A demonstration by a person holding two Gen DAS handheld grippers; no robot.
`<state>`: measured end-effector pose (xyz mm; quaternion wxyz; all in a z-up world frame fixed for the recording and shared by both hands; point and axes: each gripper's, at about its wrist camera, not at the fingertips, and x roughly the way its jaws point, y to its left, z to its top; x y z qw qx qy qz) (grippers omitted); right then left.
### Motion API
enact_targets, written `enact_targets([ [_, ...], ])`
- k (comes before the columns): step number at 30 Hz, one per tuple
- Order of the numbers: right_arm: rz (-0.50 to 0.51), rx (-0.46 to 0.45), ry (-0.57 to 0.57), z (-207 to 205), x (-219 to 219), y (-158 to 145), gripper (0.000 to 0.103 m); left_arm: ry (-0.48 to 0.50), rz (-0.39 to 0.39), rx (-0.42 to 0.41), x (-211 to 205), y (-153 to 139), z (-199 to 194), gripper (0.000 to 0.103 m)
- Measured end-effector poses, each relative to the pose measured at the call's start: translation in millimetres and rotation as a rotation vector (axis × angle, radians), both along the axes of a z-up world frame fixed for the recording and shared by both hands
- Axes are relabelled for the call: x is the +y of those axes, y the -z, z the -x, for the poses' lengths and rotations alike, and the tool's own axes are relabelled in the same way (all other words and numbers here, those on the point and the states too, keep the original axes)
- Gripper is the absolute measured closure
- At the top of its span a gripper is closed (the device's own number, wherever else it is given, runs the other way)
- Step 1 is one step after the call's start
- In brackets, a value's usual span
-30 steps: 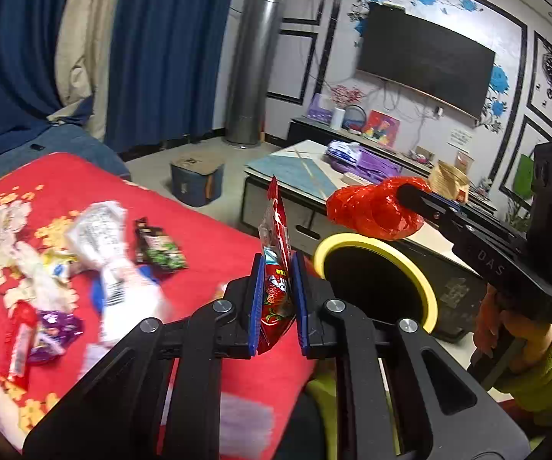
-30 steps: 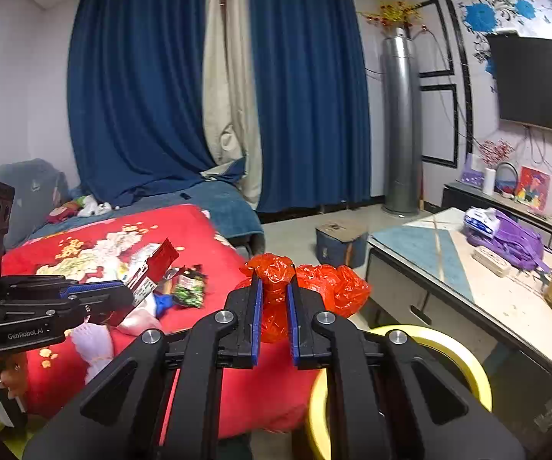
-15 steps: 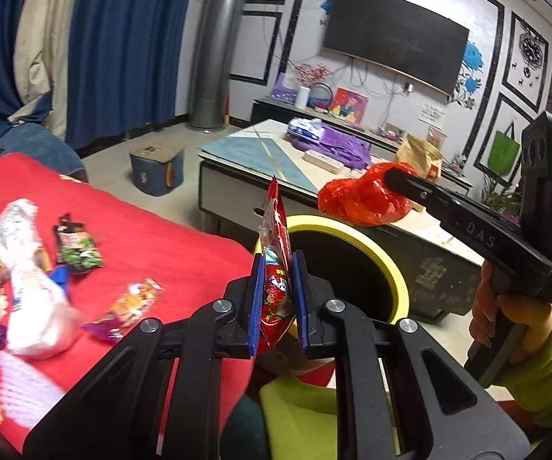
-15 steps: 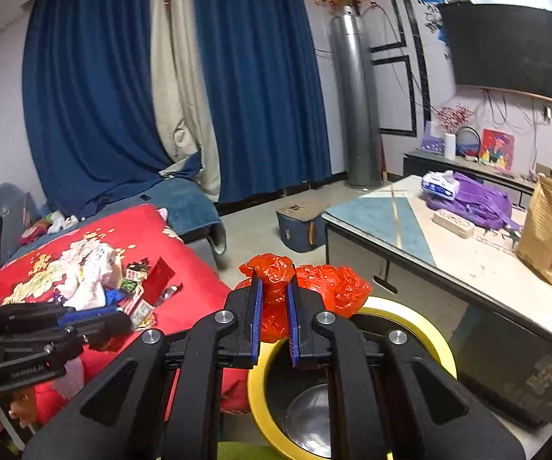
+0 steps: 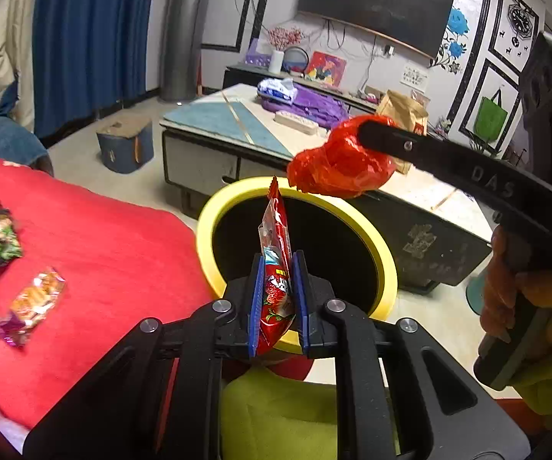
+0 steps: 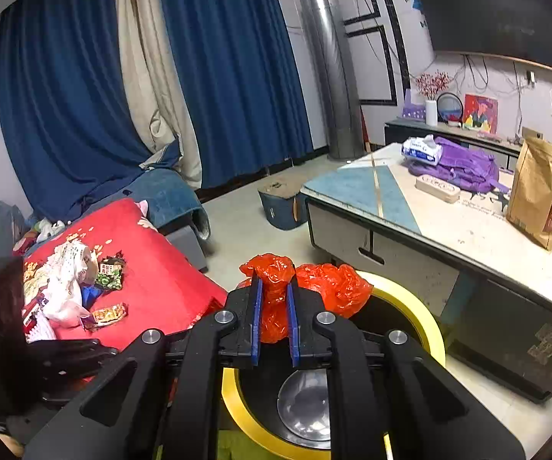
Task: Collect trash
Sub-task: 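Carry the red bag and red wrapper in both tools over the yellow bin, then open both tools to drop the red bag and wrapper into the bin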
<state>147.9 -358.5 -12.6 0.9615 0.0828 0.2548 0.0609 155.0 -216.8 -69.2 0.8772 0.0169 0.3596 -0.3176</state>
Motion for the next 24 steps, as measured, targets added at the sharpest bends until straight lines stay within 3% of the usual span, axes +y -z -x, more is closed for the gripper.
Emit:
enact_targets([
  [18, -0.042, 0.105, 0.054, -19.6, -24.0, 23.1, 0.090, 0.049, -0.024, 0.055, -33.2, 33.2, -21.3, 0.087],
  [20, -0.048, 0.108, 0.061, -20.8, -26.4, 24.6, 0.085, 0.048, -0.023, 0.058, -33.5, 34.6, -22.6, 0.085],
  [24, -0.057, 0.110, 0.082, -21.3, -31.9, 26.7, 0.071, 0.042, -0.022, 0.065, -31.1, 35.6, -23.6, 0.068],
])
